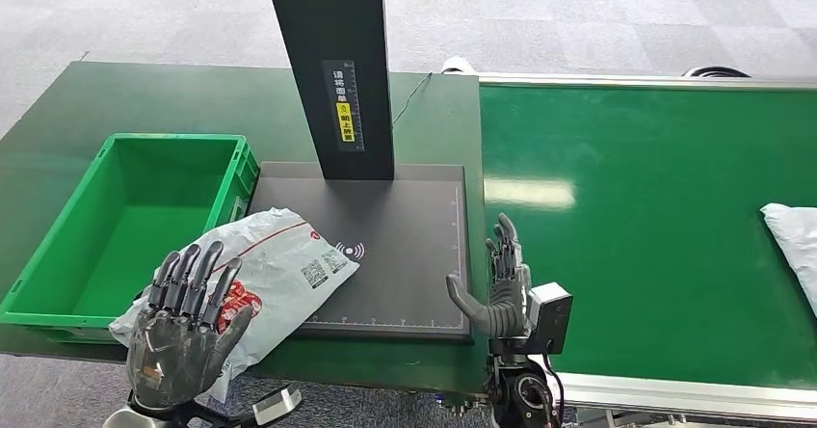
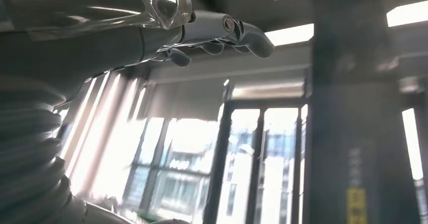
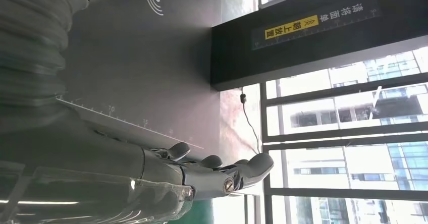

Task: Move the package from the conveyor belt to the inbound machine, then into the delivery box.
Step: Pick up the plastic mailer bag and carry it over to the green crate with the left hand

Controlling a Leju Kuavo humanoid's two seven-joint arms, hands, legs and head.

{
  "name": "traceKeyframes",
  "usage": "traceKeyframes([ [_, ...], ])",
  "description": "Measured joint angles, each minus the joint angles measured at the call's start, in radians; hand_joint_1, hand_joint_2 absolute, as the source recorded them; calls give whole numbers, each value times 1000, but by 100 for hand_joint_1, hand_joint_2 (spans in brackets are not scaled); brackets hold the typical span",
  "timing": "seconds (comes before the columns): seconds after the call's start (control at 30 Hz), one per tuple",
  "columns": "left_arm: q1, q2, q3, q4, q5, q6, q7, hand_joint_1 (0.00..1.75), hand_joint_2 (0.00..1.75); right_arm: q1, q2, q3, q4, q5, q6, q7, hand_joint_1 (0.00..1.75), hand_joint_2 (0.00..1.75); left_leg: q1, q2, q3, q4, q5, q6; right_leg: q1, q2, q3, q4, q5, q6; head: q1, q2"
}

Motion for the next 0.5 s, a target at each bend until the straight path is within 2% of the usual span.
traceKeyframes([
  [0.03,-69,41,-31,60,-1,-57,121,0,175,5,1,-3,-4,0,1,-1,0,175,1,-2,-1,0,1,0,0,-3,-3,0,0,-1,1,0],
  [0.07,-147,78,-85,124,-2,-110,297,0,175,10,4,-5,-9,0,2,-1,0,175,1,-3,-2,0,3,-1,1,-5,-3,0,1,-2,1,0],
  [0.1,-212,104,-160,182,-3,-151,512,0,175,13,7,-6,-14,0,4,-2,0,175,1,-2,-2,0,3,-2,1,-4,-1,0,2,-3,1,0],
  [0.17,-279,151,-372,263,-4,-179,984,0,175,24,12,-9,-25,0,7,-2,0,175,1,7,-2,-1,3,-2,1,5,4,1,6,-3,0,0],
  [0.2,-292,182,-492,289,-3,-186,1158,0,175,32,12,-12,-32,0,8,-2,0,175,1,11,-2,-1,2,-2,1,9,6,1,7,-3,0,0],
  [0.23,-298,216,-604,307,-2,-193,1269,0,175,41,12,-16,-40,0,8,-2,0,175,0,13,-2,-1,2,-2,1,12,6,1,7,-2,1,0],
  [0.27,-300,249,-697,318,-1,-200,1319,0,175,51,11,-19,-47,0,8,-2,0,175,0,13,-2,-1,1,-1,0,13,5,1,7,-1,1,0],
  [0.33,-297,305,-808,323,-1,-223,1297,0,175,67,11,-23,-62,0,7,-1,0,175,-1,12,-3,-1,0,0,0,12,5,0,6,0,1,0],
  [0.4,-285,346,-839,317,0,-250,1263,0,175,83,12,-27,-81,2,6,1,0,175,-1,11,-3,-1,0,0,0,12,4,0,5,0,1,0],
  [0.5,-254,391,-839,291,0,-282,1249,0,175,98,14,-34,-102,7,2,6,0,175,0,11,-3,-1,-1,-1,1,12,4,0,4,-1,0,0],
])
